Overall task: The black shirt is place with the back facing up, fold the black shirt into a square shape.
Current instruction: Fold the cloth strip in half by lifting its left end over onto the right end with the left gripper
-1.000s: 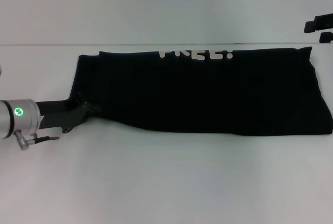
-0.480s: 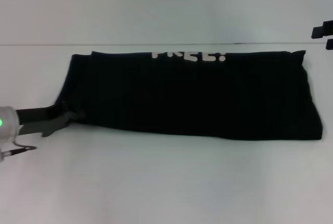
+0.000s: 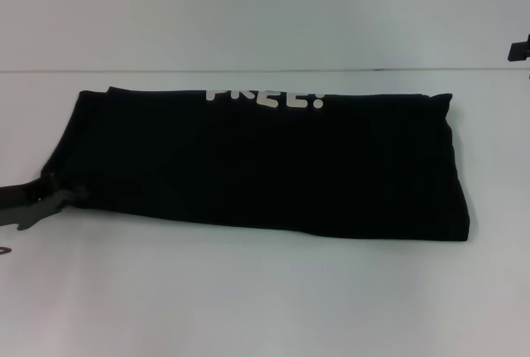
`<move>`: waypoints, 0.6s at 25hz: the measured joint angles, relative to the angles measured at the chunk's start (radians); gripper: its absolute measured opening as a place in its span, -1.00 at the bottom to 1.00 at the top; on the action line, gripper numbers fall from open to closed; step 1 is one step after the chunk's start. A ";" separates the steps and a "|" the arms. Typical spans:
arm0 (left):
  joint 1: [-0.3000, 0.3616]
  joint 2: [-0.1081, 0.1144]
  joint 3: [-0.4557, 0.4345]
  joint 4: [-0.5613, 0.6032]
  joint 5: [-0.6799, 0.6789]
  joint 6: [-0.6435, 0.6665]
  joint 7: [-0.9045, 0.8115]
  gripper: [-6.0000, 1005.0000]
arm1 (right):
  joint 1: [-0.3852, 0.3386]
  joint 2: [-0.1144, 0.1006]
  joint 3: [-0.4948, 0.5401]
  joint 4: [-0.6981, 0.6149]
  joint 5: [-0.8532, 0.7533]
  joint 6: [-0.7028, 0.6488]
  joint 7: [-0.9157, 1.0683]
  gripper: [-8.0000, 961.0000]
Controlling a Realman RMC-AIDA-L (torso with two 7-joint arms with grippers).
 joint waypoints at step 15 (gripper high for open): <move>-0.004 -0.014 0.000 0.015 0.001 -0.050 0.009 -0.91 | -0.005 0.034 0.015 -0.013 0.093 0.099 -0.276 0.13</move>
